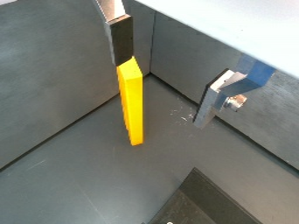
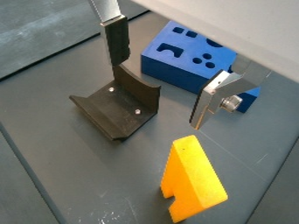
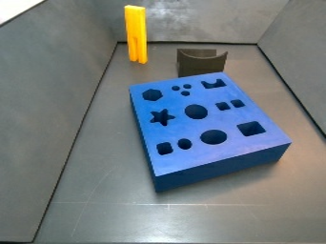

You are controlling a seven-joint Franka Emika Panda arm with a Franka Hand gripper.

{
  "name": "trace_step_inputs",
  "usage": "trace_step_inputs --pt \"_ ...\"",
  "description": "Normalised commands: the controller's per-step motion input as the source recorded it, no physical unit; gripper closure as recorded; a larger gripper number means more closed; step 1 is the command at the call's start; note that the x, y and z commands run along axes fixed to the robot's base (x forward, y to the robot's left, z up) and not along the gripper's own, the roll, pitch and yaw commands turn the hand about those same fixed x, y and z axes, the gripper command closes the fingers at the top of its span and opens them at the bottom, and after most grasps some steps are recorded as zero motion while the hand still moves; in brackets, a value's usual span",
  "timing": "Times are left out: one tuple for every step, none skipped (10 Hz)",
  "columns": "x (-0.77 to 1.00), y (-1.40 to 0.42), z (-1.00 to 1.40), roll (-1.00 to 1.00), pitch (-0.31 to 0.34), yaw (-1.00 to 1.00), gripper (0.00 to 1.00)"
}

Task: Pick up the double-square object. Move up. Move to above the board. Insert the double-square object.
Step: Pick up the double-square object.

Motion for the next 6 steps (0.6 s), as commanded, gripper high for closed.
trace_step_inputs --pt "-0.45 0.05 0.0 -0.05 -0.143 -0.19 0.0" --pt "-0.64 0.12 0.0 -0.05 -0.149 -0.29 0.0" --pt "-0.71 0.15 0.0 -0.03 -0.137 -0.34 0.0" --pt "-0.76 0.12 0.0 0.0 -0.123 -0.43 0.0" --pt "-0.65 0.1 0.0 -0.04 -0.127 -0.52 0.0" --pt "-0.5 0.0 0.0 0.0 -0.116 -0.63 0.0"
